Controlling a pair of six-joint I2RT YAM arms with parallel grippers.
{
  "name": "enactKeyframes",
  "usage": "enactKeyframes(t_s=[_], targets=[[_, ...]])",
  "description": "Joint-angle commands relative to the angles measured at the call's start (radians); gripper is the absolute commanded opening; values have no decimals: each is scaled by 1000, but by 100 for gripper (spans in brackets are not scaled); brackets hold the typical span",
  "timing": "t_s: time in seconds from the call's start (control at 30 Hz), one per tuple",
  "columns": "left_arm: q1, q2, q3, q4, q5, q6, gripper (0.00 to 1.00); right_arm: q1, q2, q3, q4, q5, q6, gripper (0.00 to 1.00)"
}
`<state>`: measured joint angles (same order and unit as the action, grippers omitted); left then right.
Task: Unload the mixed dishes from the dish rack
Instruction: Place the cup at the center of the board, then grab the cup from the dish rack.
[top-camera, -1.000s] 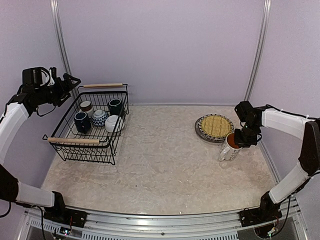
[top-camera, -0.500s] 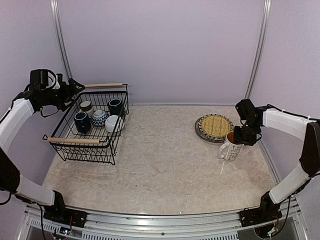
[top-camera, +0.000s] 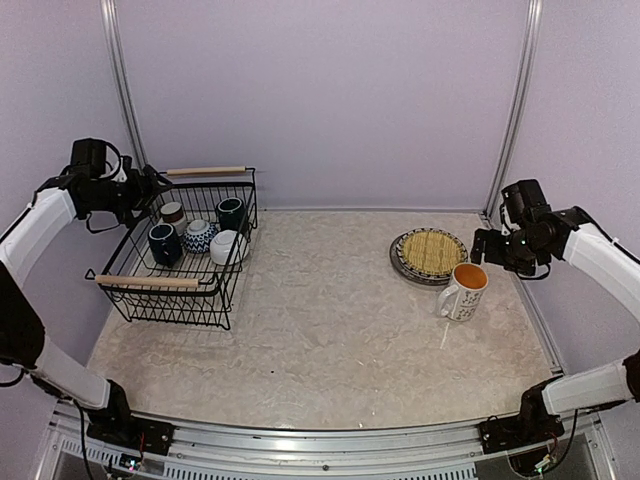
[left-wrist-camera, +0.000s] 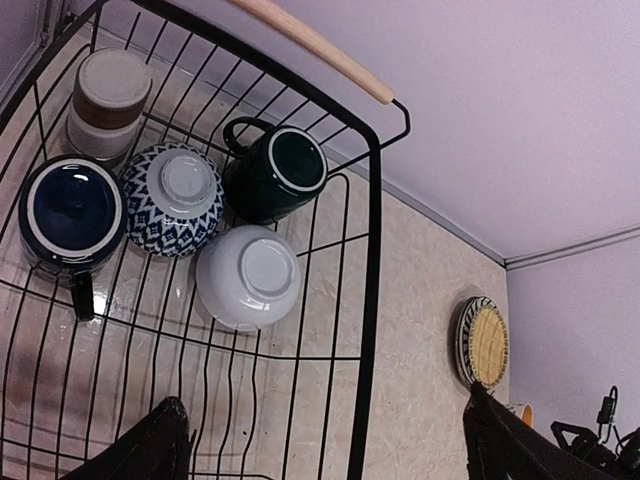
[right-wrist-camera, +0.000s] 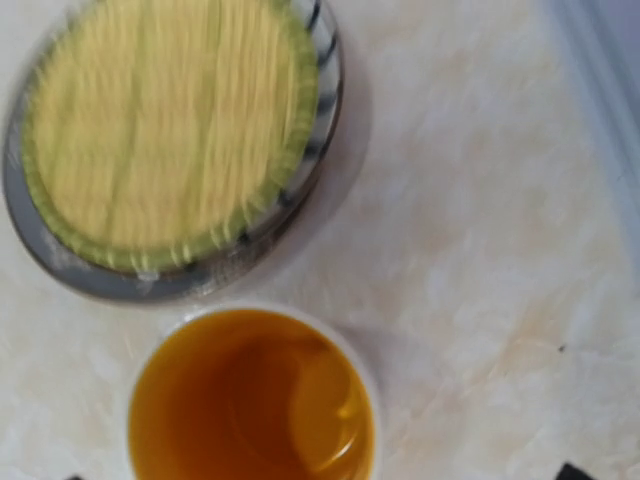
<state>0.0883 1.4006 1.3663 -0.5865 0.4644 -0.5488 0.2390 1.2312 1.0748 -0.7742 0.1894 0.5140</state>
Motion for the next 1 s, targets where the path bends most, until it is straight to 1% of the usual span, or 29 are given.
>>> enactKeyframes(t_s=[0.0, 0.07, 0.13, 0.27, 0.37, 0.6, 0.67, 0.77, 0.97], targets=[[-1, 6, 15, -32, -73, 27, 90, -6, -133, -79, 64, 92, 34, 100], [3, 14, 22, -41, -111, 41, 90, -6, -183, -117, 107, 96, 39, 100], [16, 28, 31, -55, -150, 58, 90, -6, -216, -145, 152, 61, 42, 100], [31, 127, 95, -131, -238, 90, 88, -5, -233, -193, 245, -84, 10, 100], [25, 207, 131, -158, -250, 95, 84, -6, -240, -223, 321, -174, -3, 100], [-17, 395, 235, -228, -356, 124, 81, -6, -270, -214, 359, -188, -41, 100], [-36, 432, 249, -240, -403, 138, 79, -6, -283, -220, 374, -222, -50, 100], [-50, 481, 254, -240, -448, 147, 76, -6, -296, -228, 389, -235, -60, 100], [-69, 568, 292, -230, -434, 150, 65, -6, -304, -233, 401, -252, -74, 100]])
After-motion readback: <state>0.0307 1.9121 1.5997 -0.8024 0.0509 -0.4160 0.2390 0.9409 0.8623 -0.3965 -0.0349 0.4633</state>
